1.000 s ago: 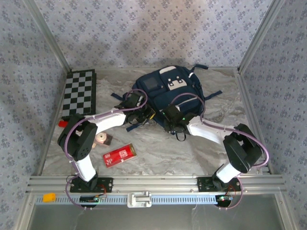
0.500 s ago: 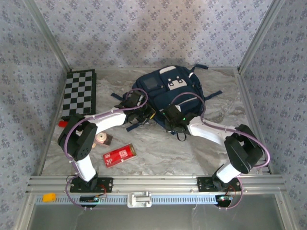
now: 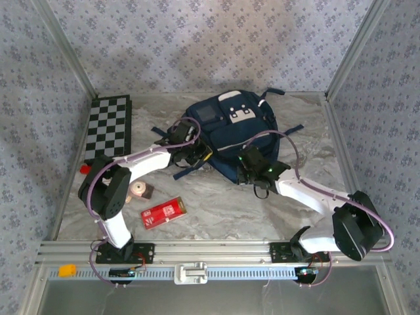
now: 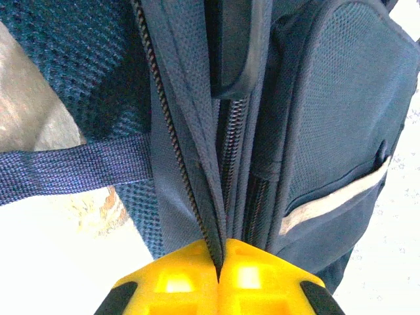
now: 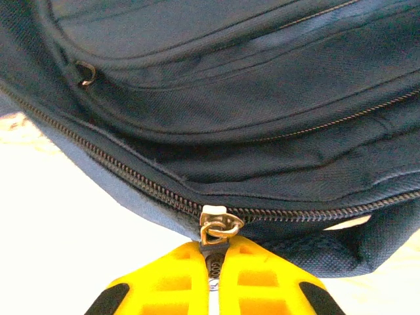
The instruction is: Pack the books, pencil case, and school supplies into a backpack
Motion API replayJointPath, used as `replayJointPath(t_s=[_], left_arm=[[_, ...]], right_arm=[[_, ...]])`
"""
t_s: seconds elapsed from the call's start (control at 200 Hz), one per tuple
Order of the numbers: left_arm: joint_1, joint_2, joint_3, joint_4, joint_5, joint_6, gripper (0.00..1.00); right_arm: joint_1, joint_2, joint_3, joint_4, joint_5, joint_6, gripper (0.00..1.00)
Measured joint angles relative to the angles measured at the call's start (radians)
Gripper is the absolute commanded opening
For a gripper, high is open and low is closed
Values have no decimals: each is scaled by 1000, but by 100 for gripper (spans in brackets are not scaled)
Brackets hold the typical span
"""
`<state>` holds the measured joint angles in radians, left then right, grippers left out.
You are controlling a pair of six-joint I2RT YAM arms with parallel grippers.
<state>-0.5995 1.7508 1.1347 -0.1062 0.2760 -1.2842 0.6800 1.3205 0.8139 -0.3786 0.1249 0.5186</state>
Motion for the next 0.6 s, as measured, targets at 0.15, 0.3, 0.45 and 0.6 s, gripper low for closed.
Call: replayJointPath(t_s=[0.15, 0.3, 0.45, 0.6], left_arm=[[48, 41, 93, -64, 24, 74, 4], [107, 87, 179, -107, 48, 175, 26], [123, 7, 63, -12, 57, 151, 46], [22, -100, -84, 41, 53, 46, 50]], right_arm=[[9, 20, 10, 43, -66, -11, 0], [24, 76, 39, 122, -142, 1, 1], [45, 135, 68, 130, -140, 35, 3], [56, 163, 87, 128, -138, 59, 3]])
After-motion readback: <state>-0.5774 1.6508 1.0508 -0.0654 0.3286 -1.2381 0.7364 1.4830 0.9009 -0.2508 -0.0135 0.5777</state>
